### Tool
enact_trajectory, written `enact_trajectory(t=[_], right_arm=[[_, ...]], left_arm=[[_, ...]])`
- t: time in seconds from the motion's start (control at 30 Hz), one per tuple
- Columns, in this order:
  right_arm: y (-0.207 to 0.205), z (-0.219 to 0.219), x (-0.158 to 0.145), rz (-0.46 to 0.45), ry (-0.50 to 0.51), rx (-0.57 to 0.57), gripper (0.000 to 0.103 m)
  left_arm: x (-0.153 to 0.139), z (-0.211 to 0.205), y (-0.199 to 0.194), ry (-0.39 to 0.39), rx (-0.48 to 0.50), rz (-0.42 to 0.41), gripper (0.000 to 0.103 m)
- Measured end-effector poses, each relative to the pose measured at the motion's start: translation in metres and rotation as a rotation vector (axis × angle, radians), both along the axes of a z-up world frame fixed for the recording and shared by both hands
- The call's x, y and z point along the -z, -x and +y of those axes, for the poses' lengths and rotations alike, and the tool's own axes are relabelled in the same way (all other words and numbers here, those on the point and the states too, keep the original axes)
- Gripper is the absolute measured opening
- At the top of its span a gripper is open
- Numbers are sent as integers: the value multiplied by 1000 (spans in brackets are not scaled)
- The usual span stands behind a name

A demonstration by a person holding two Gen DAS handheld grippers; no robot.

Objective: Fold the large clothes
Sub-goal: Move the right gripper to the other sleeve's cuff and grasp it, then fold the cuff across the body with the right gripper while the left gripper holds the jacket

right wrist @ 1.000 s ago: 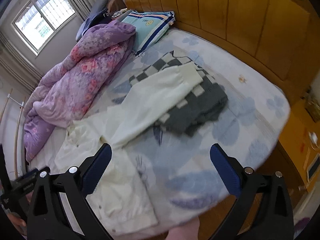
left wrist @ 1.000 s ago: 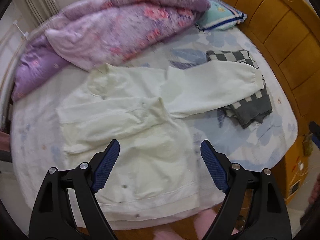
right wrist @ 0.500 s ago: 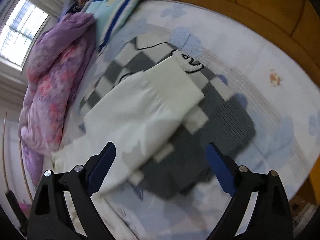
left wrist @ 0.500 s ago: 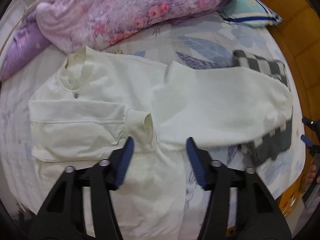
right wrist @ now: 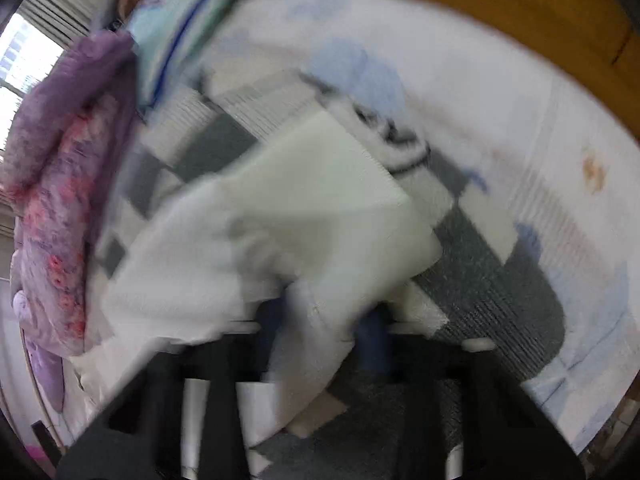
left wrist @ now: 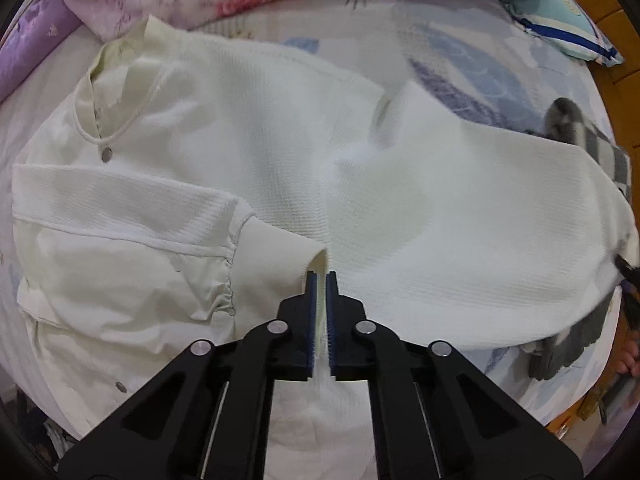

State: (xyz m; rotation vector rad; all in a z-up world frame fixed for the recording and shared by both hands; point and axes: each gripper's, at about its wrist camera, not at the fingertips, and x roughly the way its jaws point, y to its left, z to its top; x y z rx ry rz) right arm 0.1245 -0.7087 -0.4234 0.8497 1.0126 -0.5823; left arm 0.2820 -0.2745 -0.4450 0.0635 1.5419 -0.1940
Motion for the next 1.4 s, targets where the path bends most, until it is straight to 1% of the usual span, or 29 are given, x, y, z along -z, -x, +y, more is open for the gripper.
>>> enact_trajectory(t=[0.03, 0.13, 0.17, 0.23, 0.3, 0.33, 0.37, 0.4, 0.43, 0.5, 0.57, 0.63, 0.73, 0.8, 0.9, 0.93, 1.03, 1.1, 1.17, 1.23, 1.3, 1.33, 1.4], right_arm=[[6, 2, -14, -25, 28, 10, 14], [26, 6, -45, -57, 90, 35, 13], [30, 6, -48, -56, 103, 36, 13], [34, 10, -48, -16, 139, 17, 13], [39, 11, -42, 1, 140, 8, 13], [42, 10, -40, -1, 123, 13, 13], [36, 12, -39, -5, 113, 18, 13], [33, 13, -40, -16, 114, 20, 13], [33, 17, -48, -32, 133, 12, 12], [23, 25, -62, -60, 162, -10, 13], [14, 34, -81, -94, 190, -40, 12], [8, 44, -104, -147, 201, -59, 12], [-7, 57, -130, -211, 212, -85, 11], [-17, 71, -151, -248, 240, -129, 11], [-32, 100, -181, -304, 286, -191, 11], [-37, 113, -193, -327, 299, -215, 11], [-49, 144, -217, -360, 333, -271, 11], [-54, 172, -236, -394, 347, -312, 11], [-63, 203, -252, -418, 367, -357, 11], [-71, 230, -266, -438, 386, -398, 11], [-76, 263, -279, -467, 390, -447, 11], [-81, 283, -285, -480, 394, -475, 11], [-89, 311, -290, -490, 391, -517, 11]], left_arm=[[3, 0, 0, -1, -5, 9, 1], [13, 0, 0, -1, -21, 29, 0], [18, 0, 0, 17, -25, 43, 0], [30, -6, -1, 32, -6, 64, 0], [50, -10, 0, -4, 18, 83, 0], [60, -11, 0, -18, 18, 99, 0], [69, -9, 1, -22, 3, 105, 0], [71, -7, 1, -15, -14, 98, 0], [71, -6, 1, -11, -21, 95, 0], [71, -6, 4, -9, -10, 82, 0], [72, -7, 7, -14, 16, 66, 1], [73, -5, 7, -4, 7, 63, 1], [72, 1, 8, 21, 4, 66, 2], [71, 6, 8, 32, 8, 63, 2], [71, 11, 11, 38, 21, 50, 3], [73, 14, 6, 41, 23, 47, 3], [75, 17, 7, 48, 36, 36, 3], [77, 19, 10, 55, 35, 28, 4], [78, 23, 10, 74, 29, 31, 3], [74, 25, 13, 85, 50, 52, 2], [59, 31, 12, 77, 81, 75, 0], [45, 39, 11, 82, 84, 59, 0], [9, 66, 14, 133, 74, 21, 0]])
